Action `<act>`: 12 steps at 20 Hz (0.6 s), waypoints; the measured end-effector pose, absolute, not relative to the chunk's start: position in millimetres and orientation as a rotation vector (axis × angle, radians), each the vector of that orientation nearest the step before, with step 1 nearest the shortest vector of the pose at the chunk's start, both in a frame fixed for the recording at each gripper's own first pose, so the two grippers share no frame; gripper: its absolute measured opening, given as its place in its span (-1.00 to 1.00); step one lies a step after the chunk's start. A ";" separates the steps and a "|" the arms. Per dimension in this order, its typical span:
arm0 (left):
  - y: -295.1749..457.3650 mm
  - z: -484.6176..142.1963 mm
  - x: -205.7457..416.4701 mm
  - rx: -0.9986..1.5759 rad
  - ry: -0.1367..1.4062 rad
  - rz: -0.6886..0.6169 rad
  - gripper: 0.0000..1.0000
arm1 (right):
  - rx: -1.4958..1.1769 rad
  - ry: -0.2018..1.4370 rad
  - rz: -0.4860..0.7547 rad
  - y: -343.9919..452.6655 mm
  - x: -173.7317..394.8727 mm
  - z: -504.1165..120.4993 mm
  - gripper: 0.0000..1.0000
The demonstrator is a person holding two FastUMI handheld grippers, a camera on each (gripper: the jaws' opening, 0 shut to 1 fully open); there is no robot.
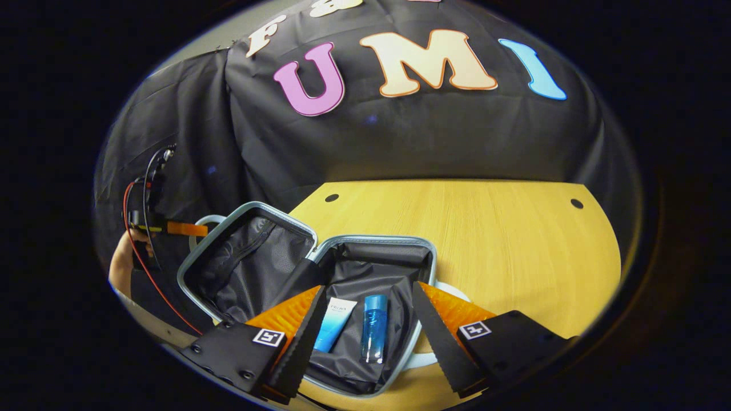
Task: First open the suitcase, pack the skin care products into it, and then close the suitcase.
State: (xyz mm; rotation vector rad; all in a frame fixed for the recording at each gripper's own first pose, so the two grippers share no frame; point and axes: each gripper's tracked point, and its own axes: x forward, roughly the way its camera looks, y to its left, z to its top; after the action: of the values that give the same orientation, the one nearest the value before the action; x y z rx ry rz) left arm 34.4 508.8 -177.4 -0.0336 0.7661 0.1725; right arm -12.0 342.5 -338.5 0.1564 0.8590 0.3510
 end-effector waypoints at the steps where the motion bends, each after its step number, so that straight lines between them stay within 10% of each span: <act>1: 497.5 -163.0 33.7 -0.016 0.742 0.162 -1.00 | 0.153 0.850 0.368 339.0 -13.8 -333.6 0.89; 12: 357.6 -77.1 38.0 0.078 0.610 -0.013 -1.00 | 0.162 0.784 0.393 277.5 -22.3 -305.9 0.89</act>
State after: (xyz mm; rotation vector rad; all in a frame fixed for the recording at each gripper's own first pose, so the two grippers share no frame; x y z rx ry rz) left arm 38.0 357.6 -77.1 0.0780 0.6097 -0.0131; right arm -22.3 277.5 -305.9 0.1620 0.7837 0.3925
